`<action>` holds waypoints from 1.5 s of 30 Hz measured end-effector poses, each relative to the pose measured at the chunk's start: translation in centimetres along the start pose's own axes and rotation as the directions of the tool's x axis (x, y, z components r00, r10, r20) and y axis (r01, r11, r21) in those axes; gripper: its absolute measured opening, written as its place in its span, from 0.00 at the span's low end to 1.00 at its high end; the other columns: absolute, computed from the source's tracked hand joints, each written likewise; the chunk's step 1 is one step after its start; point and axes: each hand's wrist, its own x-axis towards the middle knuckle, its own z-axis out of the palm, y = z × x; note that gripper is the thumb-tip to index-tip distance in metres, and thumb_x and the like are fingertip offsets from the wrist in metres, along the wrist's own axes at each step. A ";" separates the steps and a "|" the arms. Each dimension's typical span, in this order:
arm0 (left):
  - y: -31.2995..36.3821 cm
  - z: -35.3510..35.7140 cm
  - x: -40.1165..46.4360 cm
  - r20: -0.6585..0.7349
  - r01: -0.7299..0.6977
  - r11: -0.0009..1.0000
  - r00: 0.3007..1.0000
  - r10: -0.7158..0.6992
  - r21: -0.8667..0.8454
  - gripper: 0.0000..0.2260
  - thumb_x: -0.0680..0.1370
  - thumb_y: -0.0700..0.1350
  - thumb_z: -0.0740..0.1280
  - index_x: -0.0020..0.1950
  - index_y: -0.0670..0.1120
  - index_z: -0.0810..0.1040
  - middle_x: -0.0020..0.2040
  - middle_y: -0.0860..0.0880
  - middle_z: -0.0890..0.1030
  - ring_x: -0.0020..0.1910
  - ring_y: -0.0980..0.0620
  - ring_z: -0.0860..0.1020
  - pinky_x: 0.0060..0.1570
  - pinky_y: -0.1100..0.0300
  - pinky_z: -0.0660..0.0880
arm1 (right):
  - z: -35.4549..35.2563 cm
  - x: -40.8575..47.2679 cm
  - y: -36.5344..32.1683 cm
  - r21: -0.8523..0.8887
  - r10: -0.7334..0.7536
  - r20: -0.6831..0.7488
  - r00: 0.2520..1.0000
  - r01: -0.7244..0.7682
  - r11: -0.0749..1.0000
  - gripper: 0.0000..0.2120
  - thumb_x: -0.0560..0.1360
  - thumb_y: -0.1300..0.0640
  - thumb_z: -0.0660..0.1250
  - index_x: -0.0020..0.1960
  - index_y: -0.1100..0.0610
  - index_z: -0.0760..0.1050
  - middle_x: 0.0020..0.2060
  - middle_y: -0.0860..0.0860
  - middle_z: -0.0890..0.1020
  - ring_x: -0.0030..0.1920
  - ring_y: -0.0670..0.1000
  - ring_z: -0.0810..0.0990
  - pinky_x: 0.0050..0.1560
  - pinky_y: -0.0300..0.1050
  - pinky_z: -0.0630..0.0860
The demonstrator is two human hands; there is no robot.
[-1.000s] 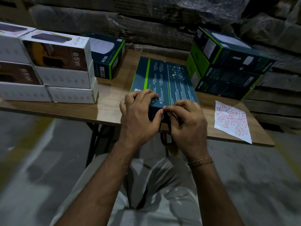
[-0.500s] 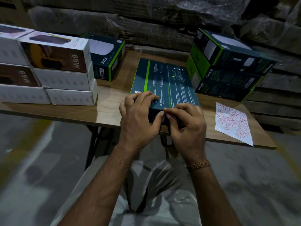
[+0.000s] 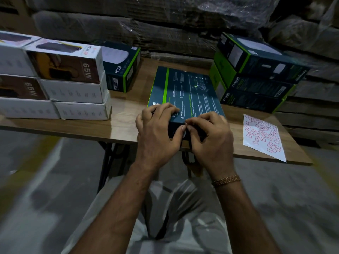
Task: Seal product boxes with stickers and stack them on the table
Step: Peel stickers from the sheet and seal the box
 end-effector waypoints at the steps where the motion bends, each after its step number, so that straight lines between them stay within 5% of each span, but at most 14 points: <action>1: 0.0 0.0 0.0 0.002 0.002 1.000 1.000 -0.002 -0.002 0.20 0.79 0.59 0.70 0.69 0.55 0.77 0.72 0.60 0.74 0.71 0.51 0.67 0.72 0.41 0.64 | 0.0 0.1 -0.1 -0.014 0.003 0.011 1.000 -0.003 1.000 0.07 0.80 0.55 0.73 0.57 0.51 0.86 0.48 0.48 0.78 0.50 0.53 0.76 0.44 0.54 0.76; 5: 0.1 -0.3 0.1 0.002 0.033 0.997 0.999 -0.033 -0.063 0.22 0.76 0.59 0.72 0.69 0.56 0.77 0.70 0.61 0.76 0.70 0.53 0.66 0.70 0.40 0.66 | -0.2 0.0 -0.2 -0.010 0.046 0.044 0.998 -0.045 0.999 0.12 0.76 0.54 0.74 0.59 0.49 0.84 0.49 0.46 0.78 0.51 0.51 0.76 0.46 0.51 0.77; 8: 0.3 -1.1 0.2 0.016 0.061 0.980 0.998 -0.059 -0.190 0.24 0.73 0.56 0.74 0.69 0.59 0.77 0.65 0.63 0.77 0.70 0.53 0.68 0.70 0.40 0.66 | -0.3 0.2 0.0 0.158 0.100 0.030 0.995 -0.104 0.982 0.09 0.77 0.53 0.75 0.57 0.48 0.86 0.49 0.44 0.81 0.51 0.48 0.79 0.46 0.49 0.79; 14: -0.7 -0.7 0.3 -0.054 -0.020 0.969 0.999 0.007 -0.245 0.08 0.78 0.54 0.72 0.56 0.59 0.87 0.65 0.61 0.81 0.71 0.49 0.71 0.65 0.37 0.73 | 0.1 0.5 0.1 0.109 0.076 0.010 0.997 -0.077 0.991 0.03 0.77 0.52 0.75 0.51 0.48 0.86 0.45 0.45 0.80 0.47 0.51 0.78 0.45 0.53 0.76; 19: -0.9 0.1 0.6 -0.065 -0.057 0.986 0.997 0.047 -0.154 0.13 0.78 0.58 0.72 0.60 0.57 0.88 0.61 0.58 0.83 0.70 0.44 0.73 0.64 0.37 0.74 | 0.0 1.3 0.3 -0.031 0.057 0.104 0.993 -0.054 0.998 0.09 0.75 0.52 0.75 0.55 0.47 0.84 0.47 0.46 0.80 0.50 0.51 0.77 0.49 0.53 0.77; 25: -0.4 -0.5 0.8 -0.027 -0.058 0.996 0.998 0.056 -0.061 0.20 0.72 0.52 0.78 0.64 0.57 0.84 0.62 0.58 0.83 0.68 0.46 0.74 0.64 0.40 0.73 | -0.2 1.7 0.5 0.118 0.122 0.053 0.991 -0.128 0.985 0.07 0.74 0.45 0.75 0.50 0.46 0.85 0.43 0.43 0.83 0.45 0.46 0.80 0.46 0.52 0.79; 31: -1.1 -1.3 1.5 0.024 -0.003 0.994 1.000 0.006 -0.113 0.32 0.68 0.50 0.83 0.70 0.59 0.78 0.60 0.62 0.83 0.64 0.54 0.75 0.63 0.41 0.76 | -0.5 2.1 0.3 -0.035 0.050 0.080 0.996 -0.048 0.998 0.05 0.76 0.47 0.75 0.49 0.47 0.84 0.43 0.44 0.81 0.45 0.48 0.78 0.45 0.51 0.78; 37: -2.4 -1.0 1.1 0.030 -0.019 0.967 0.999 0.028 -0.253 0.31 0.68 0.50 0.81 0.70 0.59 0.79 0.60 0.66 0.81 0.69 0.57 0.74 0.68 0.45 0.76 | -0.6 1.7 0.7 -0.007 0.052 0.091 0.995 -0.052 0.999 0.07 0.74 0.46 0.73 0.50 0.46 0.84 0.43 0.43 0.82 0.46 0.47 0.80 0.45 0.51 0.80; 40: -2.9 -0.7 0.9 0.029 -0.010 0.963 0.999 0.018 -0.268 0.31 0.69 0.49 0.81 0.71 0.60 0.78 0.63 0.60 0.81 0.71 0.57 0.73 0.70 0.46 0.76 | -0.6 2.1 0.5 -0.013 0.070 0.076 0.995 -0.069 0.998 0.08 0.74 0.42 0.75 0.47 0.45 0.84 0.41 0.43 0.82 0.44 0.45 0.80 0.43 0.48 0.79; 45: -3.3 -0.3 0.9 0.007 -0.036 0.957 0.999 0.040 -0.289 0.31 0.68 0.51 0.81 0.70 0.61 0.78 0.64 0.58 0.81 0.71 0.54 0.74 0.70 0.44 0.75 | -0.6 1.9 0.6 -0.084 0.031 0.103 0.994 -0.023 0.996 0.05 0.75 0.49 0.72 0.51 0.45 0.81 0.43 0.42 0.80 0.47 0.47 0.78 0.44 0.46 0.76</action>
